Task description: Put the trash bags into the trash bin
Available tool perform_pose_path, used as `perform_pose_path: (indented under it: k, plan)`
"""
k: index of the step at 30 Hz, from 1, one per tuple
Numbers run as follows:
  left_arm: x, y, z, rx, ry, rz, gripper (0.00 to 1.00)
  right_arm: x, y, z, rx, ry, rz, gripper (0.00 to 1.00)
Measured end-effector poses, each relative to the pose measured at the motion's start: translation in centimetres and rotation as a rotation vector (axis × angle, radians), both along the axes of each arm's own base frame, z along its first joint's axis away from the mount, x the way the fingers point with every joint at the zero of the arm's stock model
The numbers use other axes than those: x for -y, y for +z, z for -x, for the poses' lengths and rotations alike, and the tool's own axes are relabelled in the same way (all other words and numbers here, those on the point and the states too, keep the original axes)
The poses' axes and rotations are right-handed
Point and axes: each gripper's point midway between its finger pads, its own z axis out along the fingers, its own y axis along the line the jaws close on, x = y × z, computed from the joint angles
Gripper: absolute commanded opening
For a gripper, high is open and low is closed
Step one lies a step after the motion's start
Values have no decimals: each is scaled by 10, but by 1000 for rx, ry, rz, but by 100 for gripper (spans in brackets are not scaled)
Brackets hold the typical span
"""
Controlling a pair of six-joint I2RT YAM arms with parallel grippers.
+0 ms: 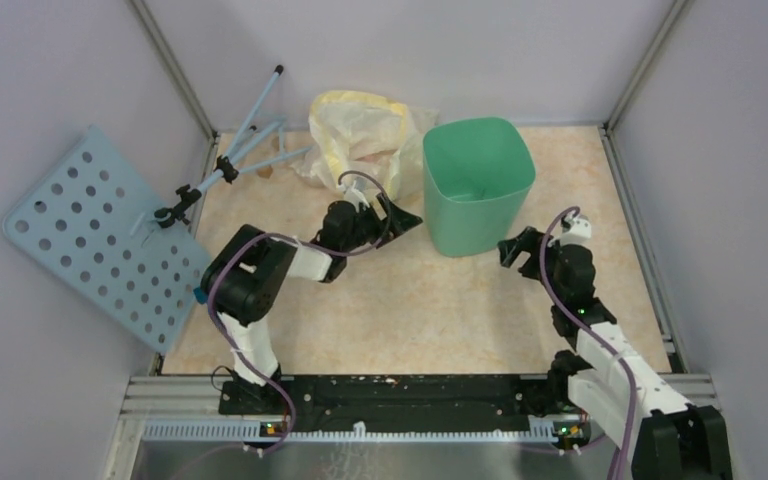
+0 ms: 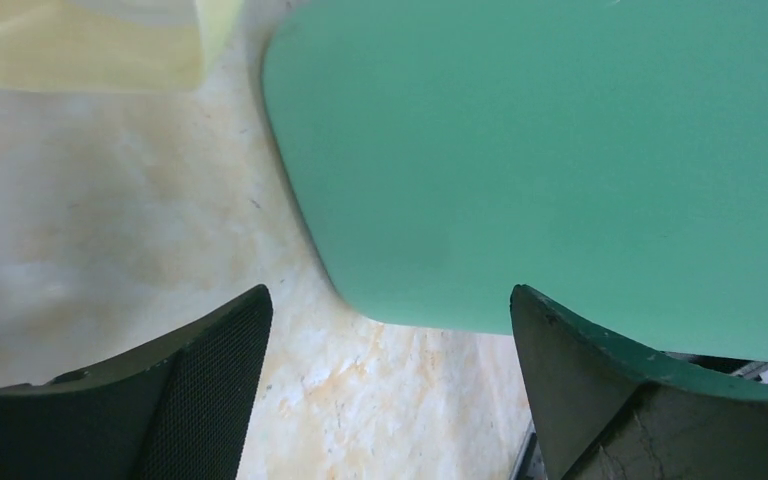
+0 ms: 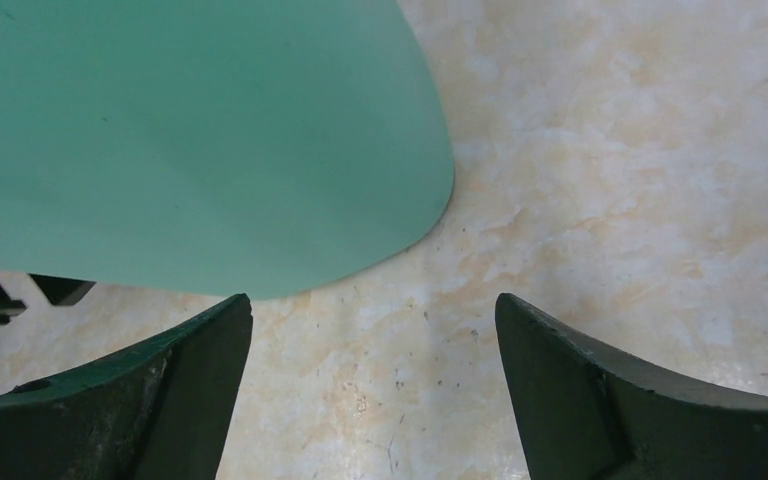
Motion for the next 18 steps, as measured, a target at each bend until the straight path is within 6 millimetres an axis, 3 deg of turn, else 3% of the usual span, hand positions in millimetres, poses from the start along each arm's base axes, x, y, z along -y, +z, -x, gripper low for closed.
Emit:
perform_pose_path:
  k: [3, 7, 10, 13, 15, 18]
  plan:
    - [-21, 17, -2, 37, 53, -84, 96, 9, 15, 1, 51, -46, 6, 90]
    - [-56, 68, -9, 166, 160, -176, 91, 16, 37, 3, 135, -83, -2, 90]
    - [-94, 104, -17, 239, 268, -244, 84, 18, 39, 7, 161, -91, -6, 90]
    - [-140, 120, -37, 253, 385, -323, 84, 18, 35, 9, 158, -90, -5, 90]
    - [-165, 124, -51, 244, 452, -385, 91, 18, 33, 9, 148, -90, -3, 90]
    - [-181, 130, -68, 236, 498, -470, 95, 18, 30, 8, 140, -89, -1, 90]
